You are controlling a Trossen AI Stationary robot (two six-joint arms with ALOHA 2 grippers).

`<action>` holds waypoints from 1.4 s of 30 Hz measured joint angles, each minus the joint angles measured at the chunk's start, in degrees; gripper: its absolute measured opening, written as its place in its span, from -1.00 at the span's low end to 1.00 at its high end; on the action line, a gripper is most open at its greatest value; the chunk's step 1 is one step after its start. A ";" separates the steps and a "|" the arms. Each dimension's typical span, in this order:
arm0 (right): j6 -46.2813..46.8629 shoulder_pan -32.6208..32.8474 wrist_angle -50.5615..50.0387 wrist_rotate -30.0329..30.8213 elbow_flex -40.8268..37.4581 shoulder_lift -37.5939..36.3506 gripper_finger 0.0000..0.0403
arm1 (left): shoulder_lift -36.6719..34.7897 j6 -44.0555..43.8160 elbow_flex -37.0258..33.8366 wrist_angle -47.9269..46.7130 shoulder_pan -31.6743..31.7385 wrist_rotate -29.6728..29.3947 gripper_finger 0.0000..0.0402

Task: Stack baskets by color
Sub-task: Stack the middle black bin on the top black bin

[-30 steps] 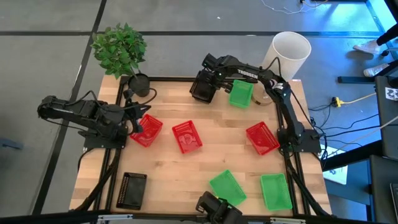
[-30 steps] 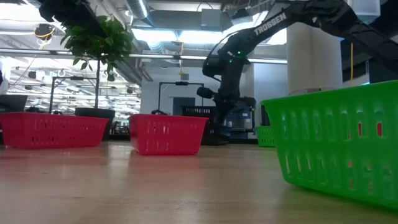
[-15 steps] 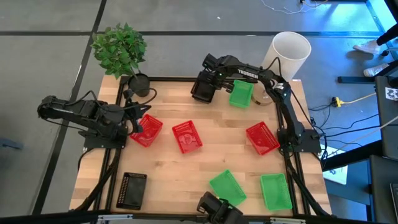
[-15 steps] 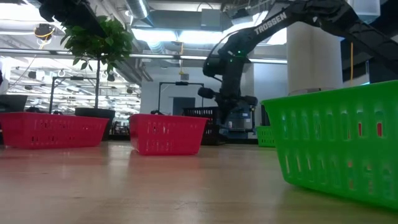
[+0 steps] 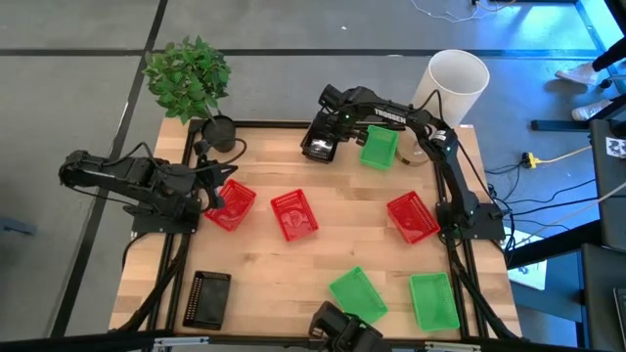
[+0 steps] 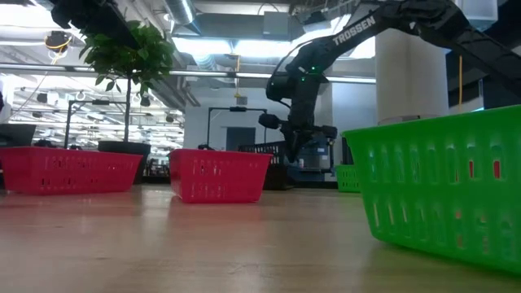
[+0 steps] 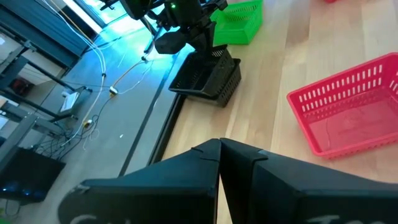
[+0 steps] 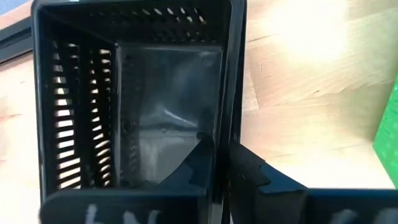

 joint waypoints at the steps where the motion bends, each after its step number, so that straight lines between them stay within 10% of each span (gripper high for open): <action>1: -0.27 0.00 0.07 -0.58 -0.01 0.00 -0.84 | 0.00 0.00 0.00 0.00 0.00 0.00 -1.00; 42: -16.35 2.54 -6.50 8.85 5.36 -0.09 -0.83 | 0.00 -3.08 0.00 -0.03 0.00 0.43 -1.00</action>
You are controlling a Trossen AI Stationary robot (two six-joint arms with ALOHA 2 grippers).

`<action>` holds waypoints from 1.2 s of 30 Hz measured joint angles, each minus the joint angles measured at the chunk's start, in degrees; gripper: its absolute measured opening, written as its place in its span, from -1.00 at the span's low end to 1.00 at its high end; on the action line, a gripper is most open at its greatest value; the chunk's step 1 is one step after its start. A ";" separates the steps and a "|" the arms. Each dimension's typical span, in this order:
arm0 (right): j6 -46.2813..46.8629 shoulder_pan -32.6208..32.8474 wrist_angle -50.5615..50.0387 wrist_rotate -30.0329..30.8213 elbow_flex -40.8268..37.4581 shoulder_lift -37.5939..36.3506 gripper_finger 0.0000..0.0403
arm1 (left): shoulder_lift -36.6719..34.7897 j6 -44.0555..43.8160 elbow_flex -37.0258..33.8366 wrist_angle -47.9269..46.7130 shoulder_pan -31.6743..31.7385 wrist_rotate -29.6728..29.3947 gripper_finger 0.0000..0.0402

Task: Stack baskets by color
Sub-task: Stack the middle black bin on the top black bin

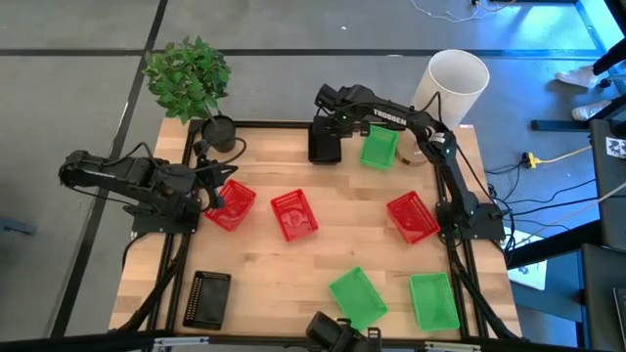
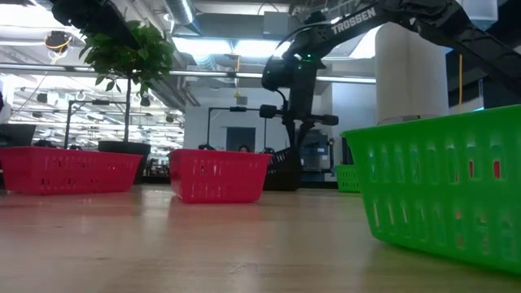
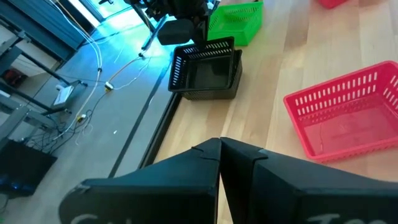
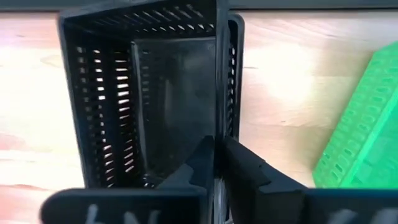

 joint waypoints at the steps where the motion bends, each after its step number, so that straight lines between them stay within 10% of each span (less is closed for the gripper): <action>1: 0.00 0.00 0.48 0.00 0.00 0.00 -0.80 | 0.00 0.02 0.00 0.00 -0.01 0.01 -1.00; 36: -0.46 0.07 2.11 -2.21 0.00 -0.05 -0.75 | 0.00 0.05 0.00 0.00 0.00 -0.04 -1.00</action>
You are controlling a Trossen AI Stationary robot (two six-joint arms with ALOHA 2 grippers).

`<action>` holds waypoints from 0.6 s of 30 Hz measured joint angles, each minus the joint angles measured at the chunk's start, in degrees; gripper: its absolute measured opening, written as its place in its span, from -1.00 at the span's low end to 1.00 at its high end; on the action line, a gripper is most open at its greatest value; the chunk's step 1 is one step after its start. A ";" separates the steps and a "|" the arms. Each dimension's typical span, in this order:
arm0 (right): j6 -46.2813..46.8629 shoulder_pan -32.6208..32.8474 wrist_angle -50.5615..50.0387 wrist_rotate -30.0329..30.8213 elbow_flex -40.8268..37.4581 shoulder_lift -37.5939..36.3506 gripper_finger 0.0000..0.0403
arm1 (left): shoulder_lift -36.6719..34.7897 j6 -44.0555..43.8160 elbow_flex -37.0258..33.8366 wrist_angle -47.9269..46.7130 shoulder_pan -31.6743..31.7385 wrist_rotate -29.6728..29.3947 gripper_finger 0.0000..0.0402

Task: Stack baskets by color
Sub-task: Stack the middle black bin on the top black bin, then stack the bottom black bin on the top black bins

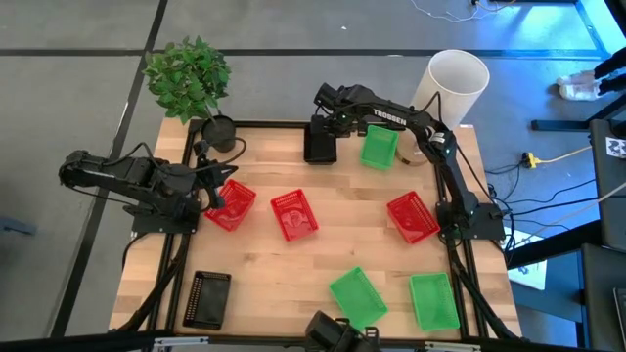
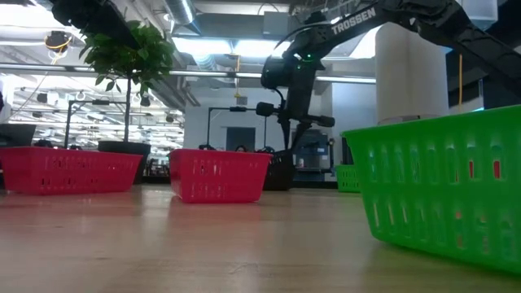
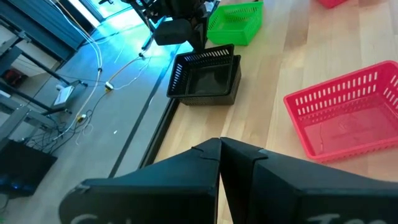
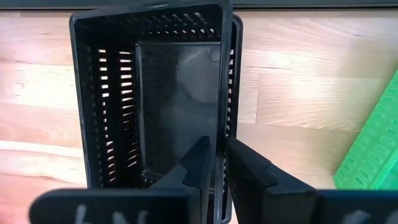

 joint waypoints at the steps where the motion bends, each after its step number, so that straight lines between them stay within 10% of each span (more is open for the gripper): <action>1: -0.02 0.00 0.00 0.36 0.02 -0.14 -0.75 | 0.00 -0.01 0.00 -0.01 -0.01 0.00 -1.00; 18: -7.10 2.39 3.13 1.90 0.32 -2.63 -0.75 | 0.00 -0.06 0.00 -0.05 -0.02 -0.19 -1.00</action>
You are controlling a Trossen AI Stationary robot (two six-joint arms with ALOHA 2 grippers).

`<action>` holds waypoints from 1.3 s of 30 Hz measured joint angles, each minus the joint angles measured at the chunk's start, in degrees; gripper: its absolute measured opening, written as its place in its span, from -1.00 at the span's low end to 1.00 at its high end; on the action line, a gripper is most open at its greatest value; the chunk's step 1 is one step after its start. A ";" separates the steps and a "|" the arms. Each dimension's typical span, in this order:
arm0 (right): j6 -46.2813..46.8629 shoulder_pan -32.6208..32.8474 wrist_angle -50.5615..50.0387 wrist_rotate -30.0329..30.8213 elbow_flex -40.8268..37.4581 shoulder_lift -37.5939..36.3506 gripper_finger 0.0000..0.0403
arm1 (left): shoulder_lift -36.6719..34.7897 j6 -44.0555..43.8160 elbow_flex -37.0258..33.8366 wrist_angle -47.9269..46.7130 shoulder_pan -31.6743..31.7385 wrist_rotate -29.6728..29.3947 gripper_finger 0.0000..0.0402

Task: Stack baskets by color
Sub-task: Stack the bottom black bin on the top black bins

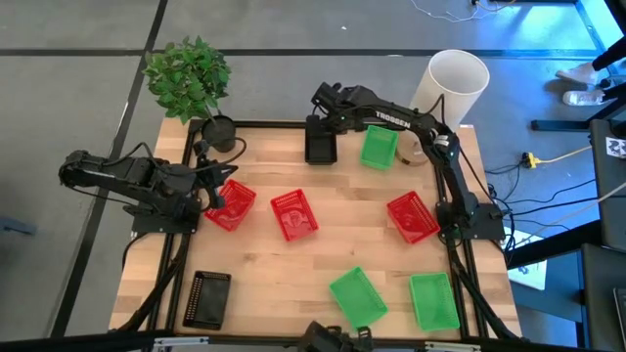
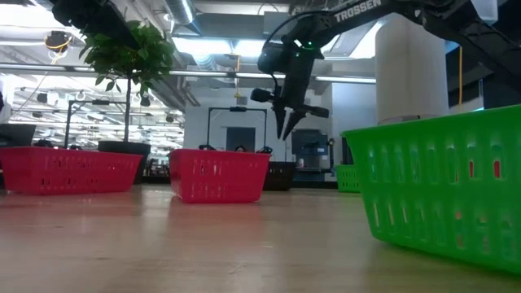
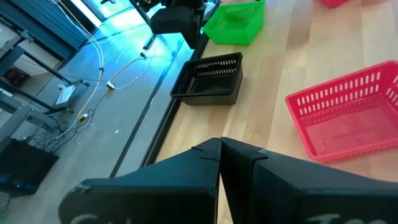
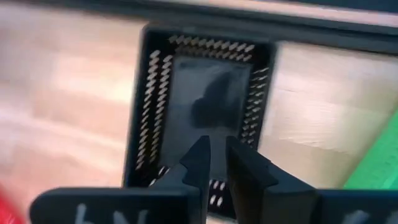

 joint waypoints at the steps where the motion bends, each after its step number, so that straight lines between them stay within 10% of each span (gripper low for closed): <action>1: -2.42 0.18 -0.04 -2.23 0.32 0.00 -0.75 | 0.00 0.01 0.00 0.02 0.00 0.23 -1.00; 14: -22.71 15.80 -0.36 -6.21 15.15 0.00 -0.75 | 0.00 -1.75 0.00 0.02 0.00 0.75 -1.00; 25: -29.28 34.54 -1.85 -2.82 17.30 -4.00 -0.75 | 0.20 -19.04 0.00 -7.54 -0.64 26.05 -1.00; 39: -39.99 50.85 -6.33 4.26 17.28 -10.35 -0.75 | 7.38 -35.38 13.76 -29.23 -9.99 31.56 -1.00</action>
